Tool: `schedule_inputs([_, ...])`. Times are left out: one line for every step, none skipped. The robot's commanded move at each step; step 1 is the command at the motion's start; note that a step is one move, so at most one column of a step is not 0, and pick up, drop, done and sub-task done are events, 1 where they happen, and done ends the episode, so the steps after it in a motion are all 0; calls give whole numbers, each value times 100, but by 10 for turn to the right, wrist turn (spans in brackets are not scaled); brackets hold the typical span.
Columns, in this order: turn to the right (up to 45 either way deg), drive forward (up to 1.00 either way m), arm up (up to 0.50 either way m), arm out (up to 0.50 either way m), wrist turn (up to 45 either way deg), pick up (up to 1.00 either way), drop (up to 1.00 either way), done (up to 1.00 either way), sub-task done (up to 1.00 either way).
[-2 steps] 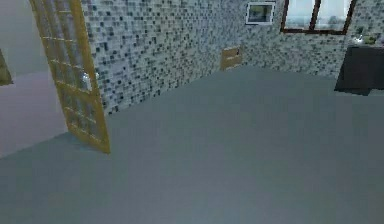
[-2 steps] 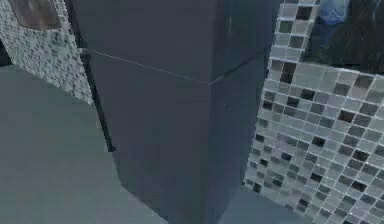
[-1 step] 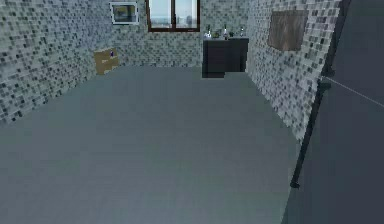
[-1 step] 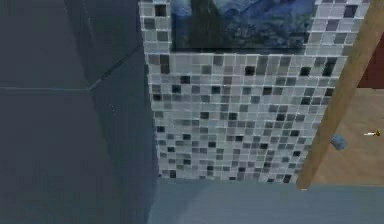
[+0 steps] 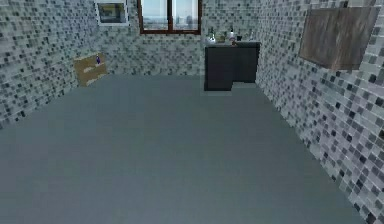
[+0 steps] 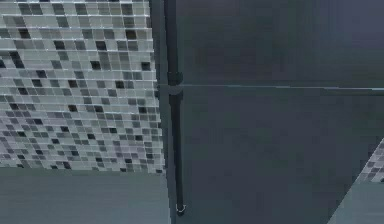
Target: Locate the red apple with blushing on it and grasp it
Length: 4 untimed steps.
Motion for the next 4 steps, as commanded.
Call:
schedule_inputs([90, 0, 0, 0, 0, 0, 0, 0, 0])
schedule_inputs([0, 35, 0, 0, 0, 0, 0, 0, 0])
schedule_inputs([0, 100, 0, 0, 0, 0, 0, 0, 0])
schedule_inputs([0, 100, 0, 0, 0, 0, 0, 0, 0])
